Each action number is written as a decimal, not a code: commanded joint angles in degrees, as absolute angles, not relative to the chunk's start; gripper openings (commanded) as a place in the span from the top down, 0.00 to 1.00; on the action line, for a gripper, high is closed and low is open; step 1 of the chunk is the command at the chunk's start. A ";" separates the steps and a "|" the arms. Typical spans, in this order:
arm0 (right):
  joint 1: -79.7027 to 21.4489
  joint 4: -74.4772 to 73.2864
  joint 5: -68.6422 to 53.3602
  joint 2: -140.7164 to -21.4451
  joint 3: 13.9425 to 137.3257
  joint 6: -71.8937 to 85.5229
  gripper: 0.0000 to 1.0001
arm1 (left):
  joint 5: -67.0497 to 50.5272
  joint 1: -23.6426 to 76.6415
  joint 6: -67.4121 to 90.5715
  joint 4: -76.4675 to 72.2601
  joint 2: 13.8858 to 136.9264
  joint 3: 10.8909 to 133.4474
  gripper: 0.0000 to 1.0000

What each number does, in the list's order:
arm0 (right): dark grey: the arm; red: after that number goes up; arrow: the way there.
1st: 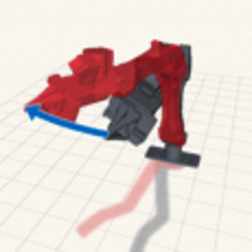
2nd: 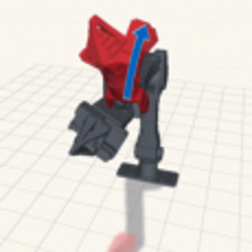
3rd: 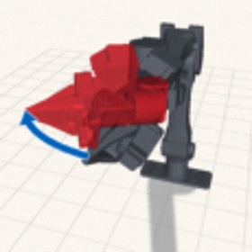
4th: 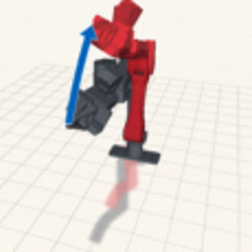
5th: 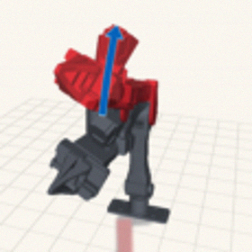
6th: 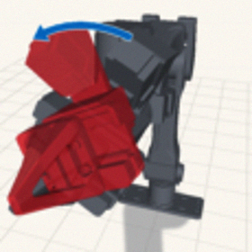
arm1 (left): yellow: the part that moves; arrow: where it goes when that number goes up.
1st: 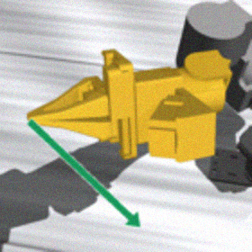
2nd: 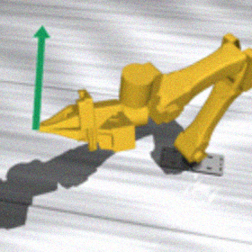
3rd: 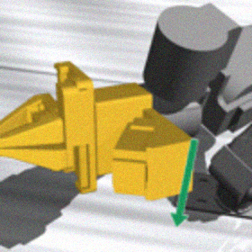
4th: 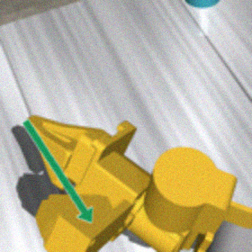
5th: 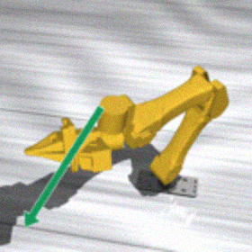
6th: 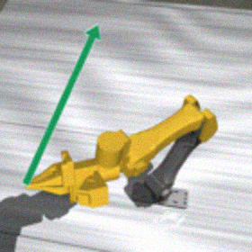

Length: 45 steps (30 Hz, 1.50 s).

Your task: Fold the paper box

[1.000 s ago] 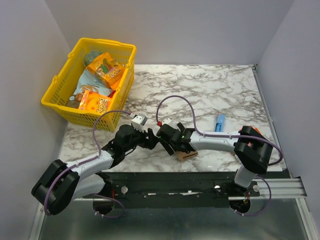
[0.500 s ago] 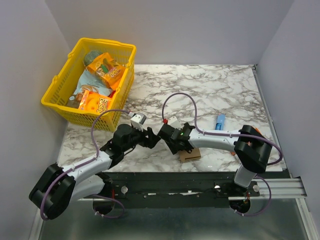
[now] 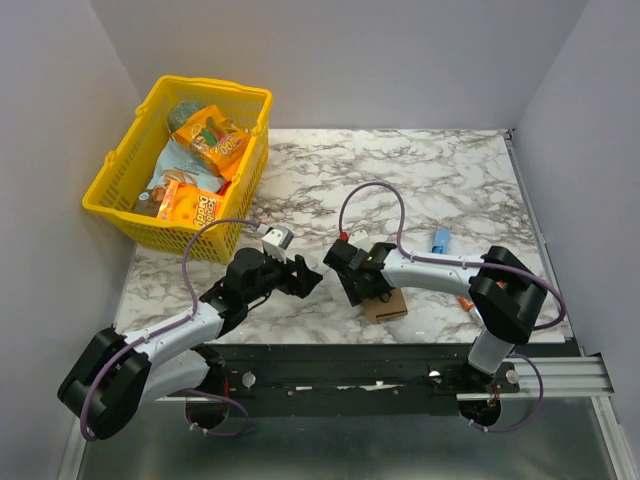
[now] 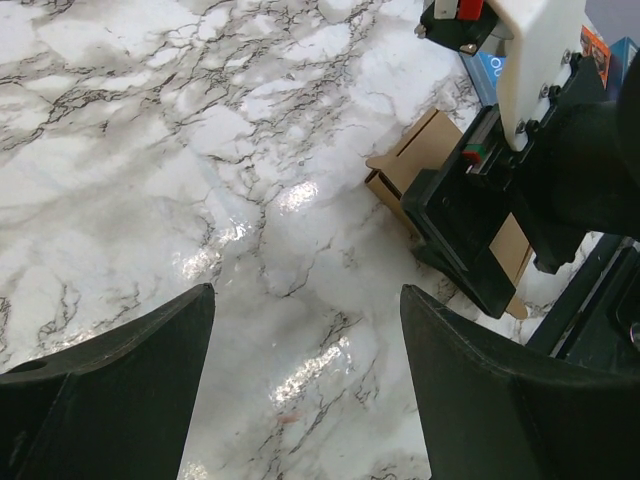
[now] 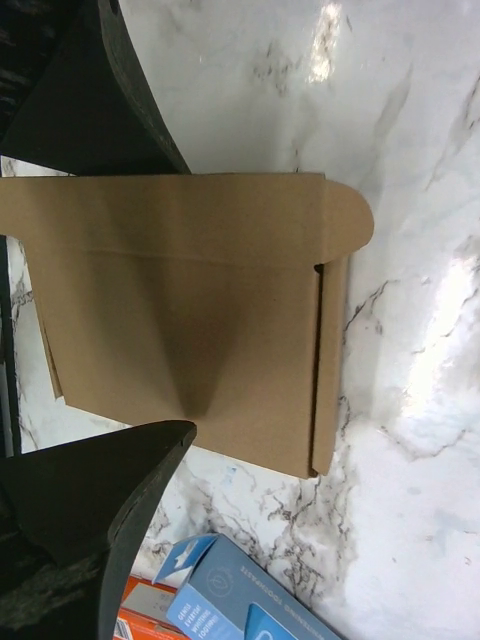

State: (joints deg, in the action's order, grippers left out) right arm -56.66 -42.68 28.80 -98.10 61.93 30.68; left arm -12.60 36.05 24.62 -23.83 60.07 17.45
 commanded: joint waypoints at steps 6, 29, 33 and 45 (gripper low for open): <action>-54.67 -43.50 23.99 -98.69 56.87 35.51 0.02 | -13.62 35.68 23.90 -22.76 57.48 19.16 0.16; -53.53 -30.95 -3.59 -85.16 58.89 23.65 0.47 | -18.81 35.51 25.84 -22.76 50.89 19.69 0.13; -52.65 -29.26 -5.28 -85.43 58.01 21.54 0.49 | -18.64 35.51 25.93 -24.86 51.59 18.02 0.13; -67.05 -44.99 29.25 -93.93 66.44 33.54 0.18 | -6.80 34.98 33.64 -19.26 52.83 19.33 0.12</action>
